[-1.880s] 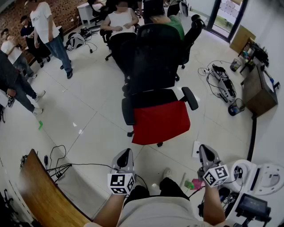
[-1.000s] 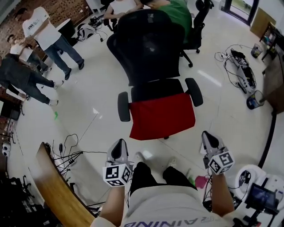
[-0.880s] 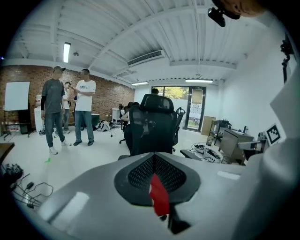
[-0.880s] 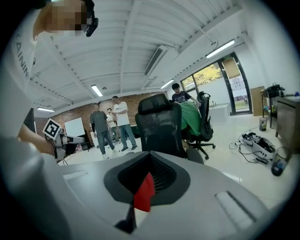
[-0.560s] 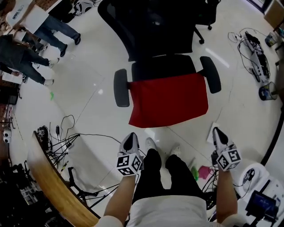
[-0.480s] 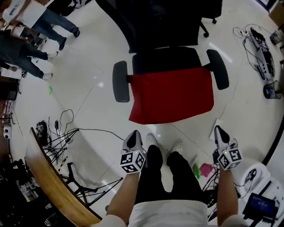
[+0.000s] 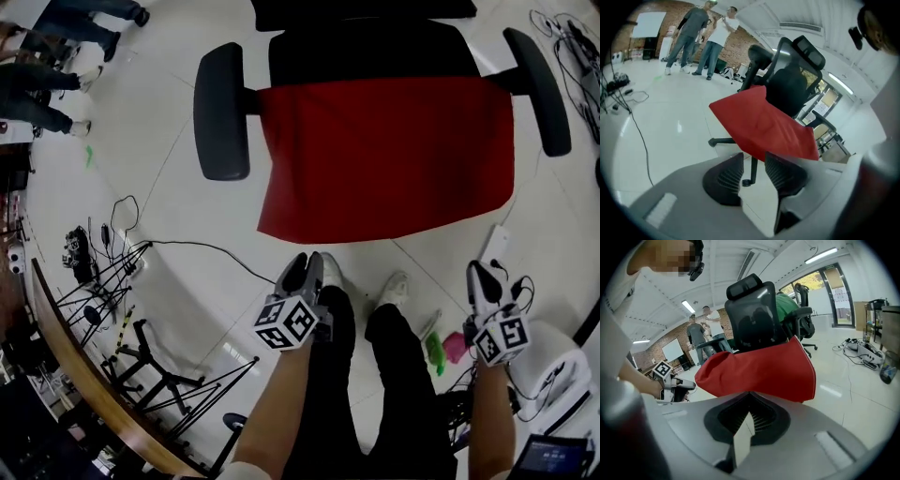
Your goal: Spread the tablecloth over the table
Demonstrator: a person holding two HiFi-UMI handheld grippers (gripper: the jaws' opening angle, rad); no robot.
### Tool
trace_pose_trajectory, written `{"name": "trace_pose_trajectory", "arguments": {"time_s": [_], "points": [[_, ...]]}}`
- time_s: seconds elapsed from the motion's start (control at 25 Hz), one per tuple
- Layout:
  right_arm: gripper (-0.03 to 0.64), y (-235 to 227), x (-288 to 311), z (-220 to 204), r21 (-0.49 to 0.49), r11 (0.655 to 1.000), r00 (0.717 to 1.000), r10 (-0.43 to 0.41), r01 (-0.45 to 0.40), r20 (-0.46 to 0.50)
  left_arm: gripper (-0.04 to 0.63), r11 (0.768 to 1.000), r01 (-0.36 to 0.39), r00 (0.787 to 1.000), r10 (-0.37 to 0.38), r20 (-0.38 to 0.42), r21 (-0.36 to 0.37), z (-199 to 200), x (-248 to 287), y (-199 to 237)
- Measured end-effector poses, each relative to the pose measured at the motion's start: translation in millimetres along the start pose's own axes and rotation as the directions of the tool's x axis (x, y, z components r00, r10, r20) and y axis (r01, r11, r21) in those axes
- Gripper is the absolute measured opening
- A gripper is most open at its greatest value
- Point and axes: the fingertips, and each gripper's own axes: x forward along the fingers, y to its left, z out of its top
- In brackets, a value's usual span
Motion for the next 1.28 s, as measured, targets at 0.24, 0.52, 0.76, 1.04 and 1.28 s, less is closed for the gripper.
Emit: {"name": "trace_pose_trajectory", "arguments": {"time_s": [0.24, 0.52, 0.76, 1.04, 1.28], "points": [[0.005, -2.3, 10.4, -34.0, 0.014, 1.0, 0.999, 0.017, -0.016, -0.041, 0.274, 0.931, 0.209, 0.978, -0.195, 0.075, -0.301, 7.3, 26.6, -0.1], [0.006, -31.0, 40.2, -41.3, 0.223, 0.975, 1.0, 0.009, -0.009, 0.0, 0.191, 0.82, 0.277, 0.96, -0.252, 0.118, -0.501, 23.6, 13.6, 5.5], [0.237, -96.5, 69.6, -40.7, 0.53, 0.842, 0.985, 0.009, -0.1, 0.172, 0.193, 0.805, 0.35, 0.936, -0.312, 0.16, -0.479, 19.4, 31.5, 0.4], [0.342, -108.8, 94.0, -47.8, 0.684, 0.65, 0.936, 0.132, -0.331, 0.327, 0.033, 0.833, 0.304, 0.953, -0.268, 0.144, -0.461, 19.6, 32.4, -0.8], [0.365, -107.3, 108.4, -43.1, 0.69, 0.553, 0.877, 0.19, -0.466, 0.44, 0.029, 0.846, 0.301, 0.954, -0.268, 0.136, -0.439, 17.6, 22.0, -3.0]]}}
